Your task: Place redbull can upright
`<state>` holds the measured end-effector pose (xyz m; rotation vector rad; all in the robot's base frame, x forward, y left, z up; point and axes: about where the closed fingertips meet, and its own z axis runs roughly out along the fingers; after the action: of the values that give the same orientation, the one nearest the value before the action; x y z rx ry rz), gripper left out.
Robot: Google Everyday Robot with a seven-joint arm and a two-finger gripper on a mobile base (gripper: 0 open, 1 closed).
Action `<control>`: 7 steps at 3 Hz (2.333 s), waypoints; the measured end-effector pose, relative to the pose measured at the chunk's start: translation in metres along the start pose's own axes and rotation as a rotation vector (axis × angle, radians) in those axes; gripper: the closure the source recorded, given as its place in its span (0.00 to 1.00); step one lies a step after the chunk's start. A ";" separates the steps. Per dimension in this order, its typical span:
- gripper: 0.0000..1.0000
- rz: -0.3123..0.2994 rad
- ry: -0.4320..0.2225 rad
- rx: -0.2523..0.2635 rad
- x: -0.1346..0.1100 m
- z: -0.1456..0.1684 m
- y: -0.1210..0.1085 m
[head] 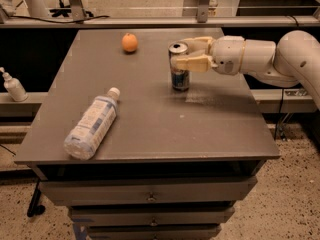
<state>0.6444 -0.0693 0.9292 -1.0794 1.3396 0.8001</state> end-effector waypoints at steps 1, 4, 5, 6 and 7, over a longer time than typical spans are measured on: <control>0.58 0.031 0.019 -0.006 0.008 0.003 0.000; 0.00 0.060 0.050 0.005 0.018 -0.004 -0.003; 0.00 0.054 0.070 0.010 0.020 -0.015 -0.005; 0.00 0.032 0.119 0.017 0.027 -0.043 -0.011; 0.00 0.012 0.182 0.054 0.037 -0.098 -0.021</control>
Offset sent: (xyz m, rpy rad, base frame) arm 0.0050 -0.0076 -0.0204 -0.0211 0.0847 -0.0219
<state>0.6336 -0.1729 0.9043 -1.1232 1.5136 0.6826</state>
